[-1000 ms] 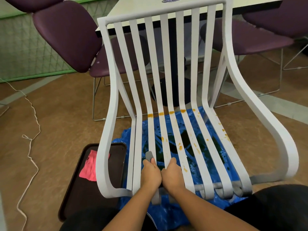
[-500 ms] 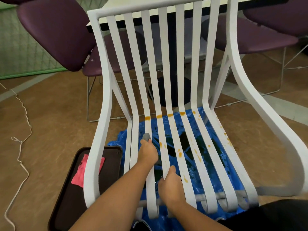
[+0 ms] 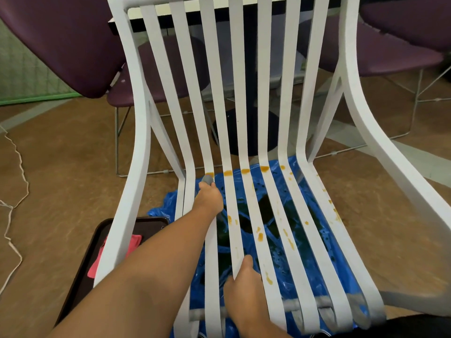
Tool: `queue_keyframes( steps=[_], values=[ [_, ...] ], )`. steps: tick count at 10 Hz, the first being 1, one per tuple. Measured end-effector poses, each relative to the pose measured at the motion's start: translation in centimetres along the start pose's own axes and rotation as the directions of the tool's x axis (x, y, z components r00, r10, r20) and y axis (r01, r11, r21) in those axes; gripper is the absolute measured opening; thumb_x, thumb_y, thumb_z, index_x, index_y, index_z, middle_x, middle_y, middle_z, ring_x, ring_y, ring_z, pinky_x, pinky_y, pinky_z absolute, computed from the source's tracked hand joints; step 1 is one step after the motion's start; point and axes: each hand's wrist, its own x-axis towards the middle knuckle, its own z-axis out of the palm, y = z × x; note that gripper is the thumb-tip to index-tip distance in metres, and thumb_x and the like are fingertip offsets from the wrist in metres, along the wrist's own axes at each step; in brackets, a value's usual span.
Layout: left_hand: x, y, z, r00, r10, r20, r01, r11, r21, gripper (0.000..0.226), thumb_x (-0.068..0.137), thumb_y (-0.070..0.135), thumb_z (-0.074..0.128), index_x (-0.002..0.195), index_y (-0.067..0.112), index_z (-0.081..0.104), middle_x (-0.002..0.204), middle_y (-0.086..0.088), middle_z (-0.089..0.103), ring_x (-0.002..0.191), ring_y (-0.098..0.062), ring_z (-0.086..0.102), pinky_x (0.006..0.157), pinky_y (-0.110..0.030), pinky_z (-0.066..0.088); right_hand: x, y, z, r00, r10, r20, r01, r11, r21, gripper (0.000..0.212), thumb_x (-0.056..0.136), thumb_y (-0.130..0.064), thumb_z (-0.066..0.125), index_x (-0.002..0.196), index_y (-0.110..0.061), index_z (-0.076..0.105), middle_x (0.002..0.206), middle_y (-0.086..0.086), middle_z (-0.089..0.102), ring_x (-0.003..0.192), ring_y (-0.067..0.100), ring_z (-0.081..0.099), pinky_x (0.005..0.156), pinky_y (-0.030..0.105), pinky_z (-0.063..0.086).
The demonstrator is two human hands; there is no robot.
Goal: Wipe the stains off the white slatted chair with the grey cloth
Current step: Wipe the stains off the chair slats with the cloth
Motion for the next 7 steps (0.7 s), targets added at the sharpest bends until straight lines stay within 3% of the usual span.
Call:
queue_keyframes(
  steps=[1,2,4,6,7],
  values=[
    [0.9,0.0,-0.3,0.999,-0.031,-0.044,0.019,0.969,-0.247,0.043,0.108,0.03,0.025,0.144,0.012,0.04,0.136,-0.021,0.053,0.121,-0.039,0.054,0.063,-0.029,0.036,0.0,-0.1,0.0,1.0,0.009,-0.003,-0.009,1.0,-0.003,0.025,0.098,-0.019,0.055,0.114,-0.023,0.036,0.104,0.0,0.066,0.09,0.015,0.067,0.082,0.028,0.058],
    [1.8,0.0,-0.2,0.999,0.025,-0.021,-0.028,0.985,-0.169,0.047,0.108,0.029,0.024,0.143,0.003,0.04,0.139,-0.02,0.05,0.123,-0.039,0.053,0.081,-0.034,0.035,-0.1,-0.1,0.0,1.0,0.006,-0.011,-0.006,1.0,-0.006,0.026,0.098,-0.019,0.055,0.118,-0.021,0.038,0.104,0.001,0.067,0.09,0.015,0.068,0.08,0.026,0.057],
    [0.1,0.4,-1.0,0.999,0.034,0.005,-0.033,0.993,-0.116,0.048,0.108,0.031,0.025,0.143,0.0,0.039,0.14,-0.024,0.05,0.126,-0.041,0.052,0.098,-0.043,0.042,-0.4,-0.5,-0.5,1.0,0.002,-0.011,-0.002,1.0,-0.023,0.028,0.099,-0.02,0.055,0.122,-0.022,0.039,0.105,-0.003,0.065,0.091,0.012,0.067,0.082,0.024,0.056],
    [-3.9,-2.5,0.1,0.989,0.148,0.013,-0.148,0.988,0.037,0.043,0.109,0.024,0.027,0.143,0.001,0.039,0.139,-0.018,0.05,0.121,-0.038,0.055,0.084,-0.034,0.039,-0.6,-0.7,-0.8,1.0,0.011,0.007,-0.011,1.0,-0.006,0.027,0.099,-0.017,0.054,0.122,-0.02,0.039,0.101,-0.003,0.063,0.086,0.011,0.064,0.08,0.024,0.057],
    [-6.9,-4.2,0.8,0.989,0.147,-0.011,-0.147,0.989,0.022,0.037,0.11,0.025,0.028,0.134,-0.001,0.04,0.109,-0.016,0.06,0.094,-0.032,0.062,0.075,-0.031,0.041,-0.8,-0.9,-0.8,1.0,0.008,0.011,-0.008,1.0,0.0,0.029,0.098,-0.017,0.054,0.121,-0.021,0.039,0.103,0.0,0.066,0.088,0.012,0.067,0.079,0.027,0.058]
  ],
)
